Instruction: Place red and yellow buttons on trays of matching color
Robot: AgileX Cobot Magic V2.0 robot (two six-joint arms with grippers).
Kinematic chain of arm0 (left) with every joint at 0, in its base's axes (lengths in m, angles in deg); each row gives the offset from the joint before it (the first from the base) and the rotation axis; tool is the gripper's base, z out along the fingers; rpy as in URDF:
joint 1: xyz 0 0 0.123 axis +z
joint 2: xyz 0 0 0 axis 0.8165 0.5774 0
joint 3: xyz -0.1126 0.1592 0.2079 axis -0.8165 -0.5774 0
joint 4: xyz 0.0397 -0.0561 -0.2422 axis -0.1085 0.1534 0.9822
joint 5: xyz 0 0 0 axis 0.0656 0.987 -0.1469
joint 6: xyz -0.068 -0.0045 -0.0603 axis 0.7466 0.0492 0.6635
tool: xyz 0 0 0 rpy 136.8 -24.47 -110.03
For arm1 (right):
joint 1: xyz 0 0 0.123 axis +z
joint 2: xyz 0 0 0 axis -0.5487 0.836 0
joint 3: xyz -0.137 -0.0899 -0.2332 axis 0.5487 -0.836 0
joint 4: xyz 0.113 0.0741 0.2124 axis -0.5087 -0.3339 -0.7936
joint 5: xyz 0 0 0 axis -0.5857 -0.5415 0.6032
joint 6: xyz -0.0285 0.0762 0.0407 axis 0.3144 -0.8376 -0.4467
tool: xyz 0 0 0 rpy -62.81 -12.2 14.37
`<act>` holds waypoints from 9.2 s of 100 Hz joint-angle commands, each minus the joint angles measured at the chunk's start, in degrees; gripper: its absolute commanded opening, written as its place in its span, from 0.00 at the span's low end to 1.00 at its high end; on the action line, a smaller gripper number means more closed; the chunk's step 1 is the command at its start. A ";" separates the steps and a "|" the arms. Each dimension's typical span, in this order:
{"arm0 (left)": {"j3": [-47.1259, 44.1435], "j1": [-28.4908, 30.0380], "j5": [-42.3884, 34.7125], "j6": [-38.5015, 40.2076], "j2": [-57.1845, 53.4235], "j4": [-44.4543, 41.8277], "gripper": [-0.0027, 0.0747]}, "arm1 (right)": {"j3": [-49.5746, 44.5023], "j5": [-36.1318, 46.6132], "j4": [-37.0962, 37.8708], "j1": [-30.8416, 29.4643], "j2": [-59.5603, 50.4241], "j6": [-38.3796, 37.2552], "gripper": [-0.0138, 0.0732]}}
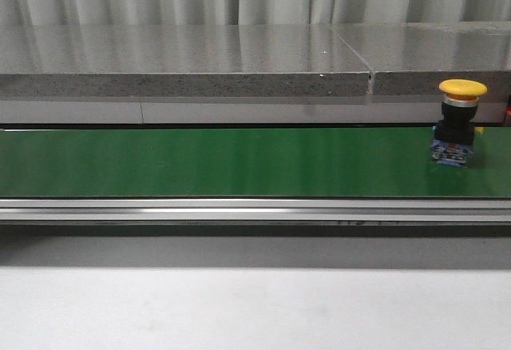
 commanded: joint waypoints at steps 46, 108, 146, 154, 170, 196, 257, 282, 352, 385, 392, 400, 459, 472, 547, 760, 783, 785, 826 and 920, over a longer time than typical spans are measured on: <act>1.57 -0.42 -4.30 0.04 0.57 0.91 0.01 | 5.17 9.47 -0.68 5.96 9.33 2.48 0.78; 1.57 -0.42 -4.30 0.04 0.57 0.91 0.01 | 10.16 7.19 -0.58 5.52 14.05 1.61 0.35; 1.57 -0.42 -4.30 0.04 0.57 0.91 0.01 | 16.50 -1.39 7.56 -10.75 5.75 -12.49 0.35; 1.57 -0.42 -4.30 0.04 0.57 0.91 0.01 | 16.50 -1.54 10.21 -16.40 4.77 -16.44 0.35; 1.57 -0.42 -4.30 0.04 0.57 0.91 0.01 | 15.75 -1.59 10.71 -27.64 4.62 -22.00 0.35; 1.57 -0.42 -4.30 0.04 0.57 0.91 0.01 | 10.43 4.88 10.71 -36.44 4.68 -27.58 0.35; 1.57 -0.42 -4.30 0.04 0.57 0.91 0.01 | -0.31 18.47 10.65 -39.42 12.31 -28.38 0.35; 1.57 -0.42 -4.30 0.04 0.57 0.91 0.01 | -0.42 21.69 10.65 -39.42 14.99 -28.38 0.35; 1.57 -0.42 -4.30 0.04 0.57 0.91 0.01 | -0.89 21.29 11.07 -39.42 21.33 -28.33 0.36; 1.57 -0.42 -4.30 0.04 0.57 0.91 0.01 | -0.89 19.78 11.23 -39.42 21.71 -27.66 0.77; 1.57 -0.42 -4.30 0.04 0.57 0.91 0.01 | -0.89 19.61 11.23 -39.42 21.52 -27.66 0.80; 1.57 -0.42 -4.30 0.04 0.57 0.91 0.01 | -0.69 19.31 11.23 -39.42 21.26 -27.66 0.80; 1.57 -0.42 -4.30 0.04 0.57 0.91 0.01 | -0.48 19.29 10.45 -38.33 6.26 -27.66 0.79; 1.57 -0.42 -4.30 0.04 0.57 0.91 0.01 | 2.16 18.00 10.45 -35.11 1.98 -27.66 0.79; 1.57 -0.42 -4.30 0.04 0.57 0.91 0.01 | 2.08 15.85 11.30 1.35 -25.26 -19.44 0.79; 1.57 -0.42 -4.30 0.04 0.57 0.91 0.01 | -39.05 29.72 24.02 8.10 -67.79 -34.65 0.08; 1.57 -0.42 -4.30 0.04 0.57 0.91 0.01 | -48.12 36.70 24.02 8.10 -73.52 -34.65 0.08; 1.57 -0.42 -4.30 0.04 0.57 0.91 0.01 | -48.64 37.22 24.02 8.17 -73.52 -34.65 0.08; 1.57 -0.42 -4.42 0.04 0.57 0.91 0.01 | -51.03 37.77 26.18 10.85 -73.45 -35.11 0.08; 1.57 -0.42 -4.42 0.04 0.57 0.91 0.01 | -51.03 37.64 25.52 10.85 -73.45 -35.11 0.08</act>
